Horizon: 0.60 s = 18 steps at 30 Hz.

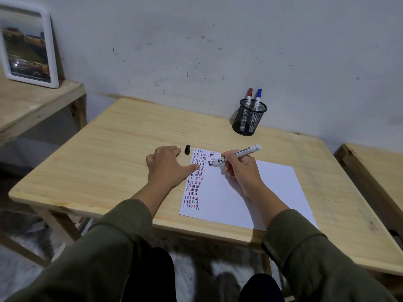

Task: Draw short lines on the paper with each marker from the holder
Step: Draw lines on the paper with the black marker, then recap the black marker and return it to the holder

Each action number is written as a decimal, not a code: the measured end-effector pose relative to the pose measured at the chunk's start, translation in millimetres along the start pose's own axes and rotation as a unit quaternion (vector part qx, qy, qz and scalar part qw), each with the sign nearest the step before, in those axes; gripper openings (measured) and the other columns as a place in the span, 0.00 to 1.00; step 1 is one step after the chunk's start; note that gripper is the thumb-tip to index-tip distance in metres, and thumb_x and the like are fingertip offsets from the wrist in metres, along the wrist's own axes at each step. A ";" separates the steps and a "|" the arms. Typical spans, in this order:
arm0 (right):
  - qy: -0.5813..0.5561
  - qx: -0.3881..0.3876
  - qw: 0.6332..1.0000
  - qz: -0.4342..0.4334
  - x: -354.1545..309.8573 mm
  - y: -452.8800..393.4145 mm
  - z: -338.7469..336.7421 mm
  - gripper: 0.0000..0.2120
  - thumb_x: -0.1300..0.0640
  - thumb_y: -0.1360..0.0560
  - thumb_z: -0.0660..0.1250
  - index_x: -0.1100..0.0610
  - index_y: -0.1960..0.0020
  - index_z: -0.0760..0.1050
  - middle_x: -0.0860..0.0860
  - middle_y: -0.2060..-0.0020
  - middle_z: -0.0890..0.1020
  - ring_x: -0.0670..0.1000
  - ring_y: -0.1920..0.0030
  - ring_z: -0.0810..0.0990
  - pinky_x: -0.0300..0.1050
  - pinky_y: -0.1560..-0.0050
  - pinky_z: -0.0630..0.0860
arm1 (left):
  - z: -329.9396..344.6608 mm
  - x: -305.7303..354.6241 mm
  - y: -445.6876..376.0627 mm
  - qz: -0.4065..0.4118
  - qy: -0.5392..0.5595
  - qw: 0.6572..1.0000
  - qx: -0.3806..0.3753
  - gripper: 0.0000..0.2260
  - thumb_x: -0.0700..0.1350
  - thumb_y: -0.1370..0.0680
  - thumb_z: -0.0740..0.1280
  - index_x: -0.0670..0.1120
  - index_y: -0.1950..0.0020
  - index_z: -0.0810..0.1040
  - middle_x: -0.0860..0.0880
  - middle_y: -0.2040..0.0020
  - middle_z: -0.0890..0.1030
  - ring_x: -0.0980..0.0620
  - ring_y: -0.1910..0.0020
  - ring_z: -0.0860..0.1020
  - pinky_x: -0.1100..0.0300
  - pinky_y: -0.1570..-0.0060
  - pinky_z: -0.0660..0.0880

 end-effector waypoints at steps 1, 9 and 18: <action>0.001 0.001 1.000 0.002 -0.2 0.2 0.0 0.08 0.61 0.24 0.63 0.63 0.60 0.77 0.49 0.80 0.74 0.44 0.80 0.69 0.33 0.77 0.66 | 0.0 -0.4 0.3 -0.001 0.002 1.000 -0.001 0.38 0.69 0.34 0.67 0.48 0.30 0.71 0.53 0.27 0.69 0.52 0.26 0.61 0.51 0.32 0.55; -0.135 0.018 0.989 0.053 1.8 1.1 -2.2 0.06 0.63 0.24 0.63 0.63 0.59 0.77 0.51 0.78 0.71 0.46 0.81 0.67 0.35 0.80 0.63 | -5.5 -1.2 -2.8 -0.021 0.089 0.995 0.036 0.29 0.62 0.28 0.66 0.56 0.30 0.68 0.56 0.34 0.77 0.51 0.30 0.66 0.50 0.36 0.59; -0.145 0.013 0.989 0.030 -9.5 -8.0 -14.3 0.11 0.54 0.22 0.63 0.58 0.57 0.79 0.52 0.75 0.76 0.47 0.77 0.71 0.36 0.76 0.66 | -6.2 21.2 -22.9 0.001 0.045 0.997 0.061 0.12 0.47 0.20 0.59 0.57 0.43 0.79 0.55 0.49 0.83 0.53 0.39 0.73 0.56 0.47 0.59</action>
Point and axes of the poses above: each hand's wrist, its own y-axis away from the middle knuckle, its own z-axis out of the palm, x = y × z, the point moved 6 cm from there along -y, towards the middle knuckle
